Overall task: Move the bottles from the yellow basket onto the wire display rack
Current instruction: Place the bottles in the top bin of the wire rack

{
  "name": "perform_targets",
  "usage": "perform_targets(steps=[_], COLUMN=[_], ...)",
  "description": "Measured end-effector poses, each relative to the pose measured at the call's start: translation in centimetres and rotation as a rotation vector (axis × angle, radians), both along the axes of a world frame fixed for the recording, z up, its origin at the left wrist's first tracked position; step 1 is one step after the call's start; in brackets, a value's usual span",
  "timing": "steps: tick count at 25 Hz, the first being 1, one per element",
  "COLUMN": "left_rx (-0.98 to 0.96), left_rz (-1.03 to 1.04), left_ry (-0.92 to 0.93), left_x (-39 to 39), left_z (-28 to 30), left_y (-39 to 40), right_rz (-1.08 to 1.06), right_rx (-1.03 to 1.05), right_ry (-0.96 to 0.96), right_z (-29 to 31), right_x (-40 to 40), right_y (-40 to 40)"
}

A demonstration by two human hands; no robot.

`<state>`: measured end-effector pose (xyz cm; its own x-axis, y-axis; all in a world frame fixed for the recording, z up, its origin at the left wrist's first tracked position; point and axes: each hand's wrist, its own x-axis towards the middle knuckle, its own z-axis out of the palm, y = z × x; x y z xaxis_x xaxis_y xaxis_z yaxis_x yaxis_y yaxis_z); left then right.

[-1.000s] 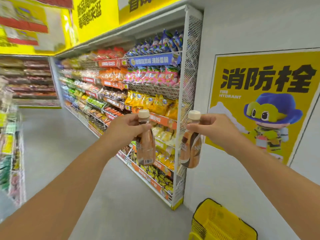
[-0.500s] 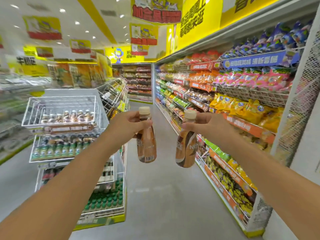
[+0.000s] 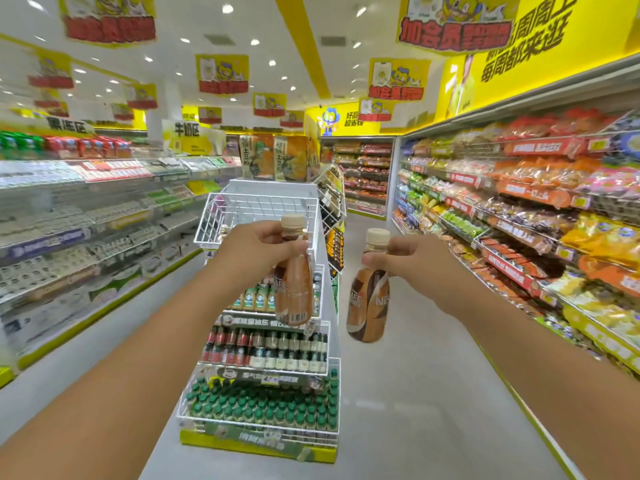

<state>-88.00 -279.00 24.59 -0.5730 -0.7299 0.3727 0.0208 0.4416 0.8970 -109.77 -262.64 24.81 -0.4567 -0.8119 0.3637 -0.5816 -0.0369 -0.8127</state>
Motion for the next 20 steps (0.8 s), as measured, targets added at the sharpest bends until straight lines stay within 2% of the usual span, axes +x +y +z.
perform_targets(steps=[4, 9, 20], left_rx=[-0.015, -0.016, -0.039], left_rz=[0.035, 0.064, 0.175], left_ry=[-0.02, -0.046, -0.1], left_x=[4.2, 5.8, -1.1], left_z=[0.6, 0.7, -0.8], left_y=[-8.1, -16.3, -34.4], right_rz=[0.076, 0.11, 0.197], right_rx=[-0.008, 0.008, -0.01], right_ry=[-0.014, -0.057, -0.047], right_z=[0.4, 1.3, -0.4], right_x=[3.6, 5.2, -2.8], right_y=[-9.1, -18.0, -38.8])
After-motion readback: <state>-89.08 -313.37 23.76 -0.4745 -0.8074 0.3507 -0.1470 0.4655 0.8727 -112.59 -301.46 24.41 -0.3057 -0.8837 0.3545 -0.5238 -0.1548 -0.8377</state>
